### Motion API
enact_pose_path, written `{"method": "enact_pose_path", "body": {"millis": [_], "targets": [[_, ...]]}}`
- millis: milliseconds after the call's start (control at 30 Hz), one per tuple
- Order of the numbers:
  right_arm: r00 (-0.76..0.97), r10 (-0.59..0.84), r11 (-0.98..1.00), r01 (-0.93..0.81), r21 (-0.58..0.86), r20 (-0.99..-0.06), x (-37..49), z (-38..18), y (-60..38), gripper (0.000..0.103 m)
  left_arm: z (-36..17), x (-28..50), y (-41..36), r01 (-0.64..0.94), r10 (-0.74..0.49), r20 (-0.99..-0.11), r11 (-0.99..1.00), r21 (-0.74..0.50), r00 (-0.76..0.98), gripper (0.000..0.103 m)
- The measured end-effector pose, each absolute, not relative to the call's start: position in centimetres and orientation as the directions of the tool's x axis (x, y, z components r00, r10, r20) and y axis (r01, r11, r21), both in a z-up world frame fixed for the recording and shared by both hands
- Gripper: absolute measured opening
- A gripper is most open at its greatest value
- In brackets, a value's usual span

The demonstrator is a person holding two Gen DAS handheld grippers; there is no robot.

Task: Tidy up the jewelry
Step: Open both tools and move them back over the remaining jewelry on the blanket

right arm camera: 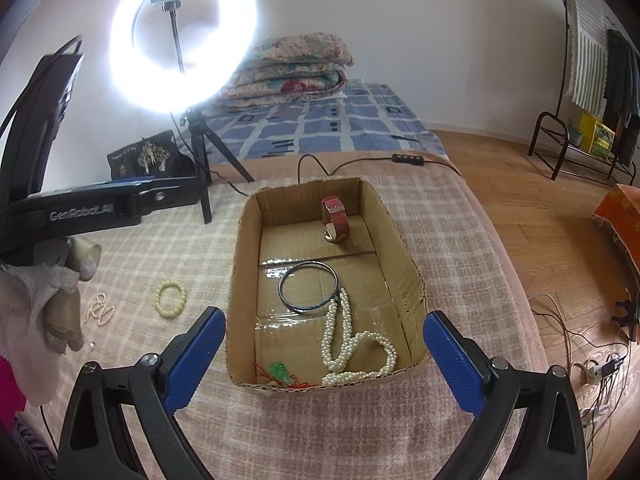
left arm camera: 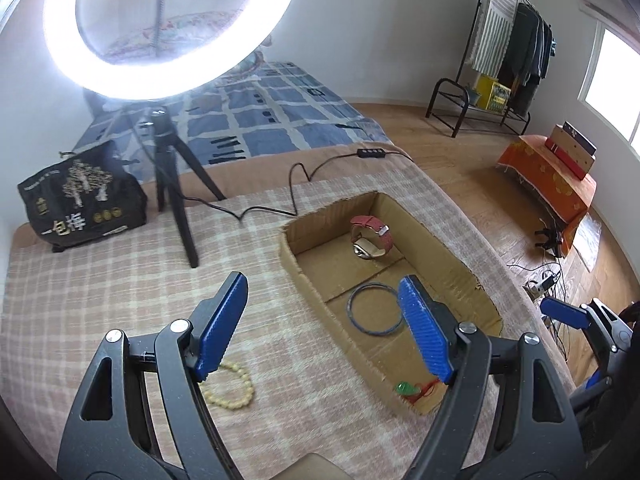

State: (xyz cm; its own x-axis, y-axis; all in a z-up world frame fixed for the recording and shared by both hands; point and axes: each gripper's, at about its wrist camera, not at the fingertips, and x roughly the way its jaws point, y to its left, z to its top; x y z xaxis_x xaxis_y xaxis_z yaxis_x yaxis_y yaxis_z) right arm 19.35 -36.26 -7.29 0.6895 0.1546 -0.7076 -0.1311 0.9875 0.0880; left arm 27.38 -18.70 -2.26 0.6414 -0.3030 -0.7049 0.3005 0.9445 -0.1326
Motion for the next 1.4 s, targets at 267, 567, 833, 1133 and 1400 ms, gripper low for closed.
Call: {"method": "enact_pose_path", "body": {"millis": [267, 567, 833, 1133, 1400], "targets": [[0.725, 0.184, 0.983, -0.134, 0.126, -0.663, 18.0, -5.8, -35.0, 0.101, -0.3, 25.0, -13.9, 0.275, -0.27, -0.685, 0.956, -0.105, 0.677, 0.08], [0.735, 0.256, 0.965, -0.227, 0.128, -0.628, 17.3, -4.9, -30.6, 0.101, 1.1, 21.5, -6.1, 0.2, -0.221, -0.672, 0.974, -0.111, 0.707, 0.08], [0.734, 0.308, 0.944, -0.314, 0.101, -0.605, 17.4, -5.1, -26.2, 0.101, 0.4, 18.2, 1.8, 0.085, -0.167, -0.656, 0.984, -0.156, 0.736, 0.08], [0.732, 0.372, 0.914, -0.397, 0.087, -0.571, 18.0, -6.5, -22.9, 0.101, -3.4, 16.9, 7.0, -0.003, -0.129, -0.713, 0.984, -0.181, 0.689, 0.08], [0.665, 0.414, 0.88, -0.466, 0.088, -0.622, 19.7, -8.9, -19.8, 0.101, -7.2, 17.5, 7.6, -0.008, -0.149, -0.767, 0.98, -0.197, 0.624, 0.08]]}}
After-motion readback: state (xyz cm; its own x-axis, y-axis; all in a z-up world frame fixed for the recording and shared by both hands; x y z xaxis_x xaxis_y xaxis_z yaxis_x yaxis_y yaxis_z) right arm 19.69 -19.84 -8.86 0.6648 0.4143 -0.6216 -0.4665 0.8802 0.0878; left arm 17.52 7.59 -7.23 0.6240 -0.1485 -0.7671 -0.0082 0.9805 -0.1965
